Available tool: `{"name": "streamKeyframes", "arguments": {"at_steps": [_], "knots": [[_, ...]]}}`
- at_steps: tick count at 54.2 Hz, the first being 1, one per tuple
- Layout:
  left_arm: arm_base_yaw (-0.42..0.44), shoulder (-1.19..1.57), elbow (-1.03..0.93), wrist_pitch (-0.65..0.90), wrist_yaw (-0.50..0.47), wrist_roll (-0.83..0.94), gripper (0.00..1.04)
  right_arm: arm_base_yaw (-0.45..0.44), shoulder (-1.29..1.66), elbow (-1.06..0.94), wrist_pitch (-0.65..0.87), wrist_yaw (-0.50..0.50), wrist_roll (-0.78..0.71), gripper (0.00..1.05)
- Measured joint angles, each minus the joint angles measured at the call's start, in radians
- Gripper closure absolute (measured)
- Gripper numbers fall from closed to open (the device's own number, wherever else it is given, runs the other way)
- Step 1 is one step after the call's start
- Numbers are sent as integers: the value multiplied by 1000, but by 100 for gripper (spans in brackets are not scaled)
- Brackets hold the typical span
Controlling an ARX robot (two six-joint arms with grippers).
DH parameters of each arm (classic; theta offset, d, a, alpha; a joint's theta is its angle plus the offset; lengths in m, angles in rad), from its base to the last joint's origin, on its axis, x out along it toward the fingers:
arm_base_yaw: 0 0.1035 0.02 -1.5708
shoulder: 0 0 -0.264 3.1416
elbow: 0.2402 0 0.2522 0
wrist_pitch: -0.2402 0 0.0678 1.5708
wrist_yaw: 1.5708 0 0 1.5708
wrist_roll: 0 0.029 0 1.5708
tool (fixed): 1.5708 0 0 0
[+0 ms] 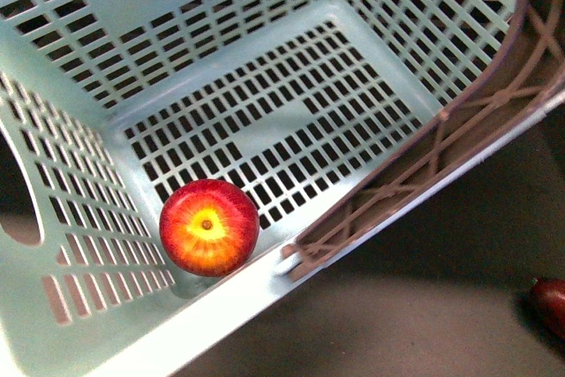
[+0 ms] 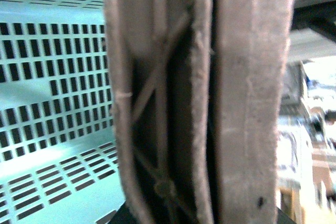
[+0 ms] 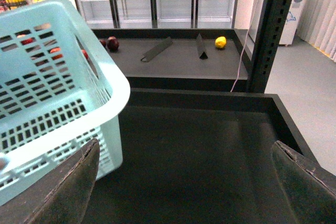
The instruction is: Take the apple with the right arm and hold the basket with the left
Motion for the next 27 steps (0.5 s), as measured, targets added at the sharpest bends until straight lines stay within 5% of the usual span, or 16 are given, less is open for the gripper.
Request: {"name": "streamKeyframes", "arguments": {"at_steps": [3,7,27], "knots": [[-14,6,10,-17,-150,-59,90,0,0,0,0,0,0,9],[-2,6,18,-27,-209,-75,90,0,0,0,0,0,0,9],[166,19,14,-7,-182,-216,90,0,0,0,0,0,0,9]]}}
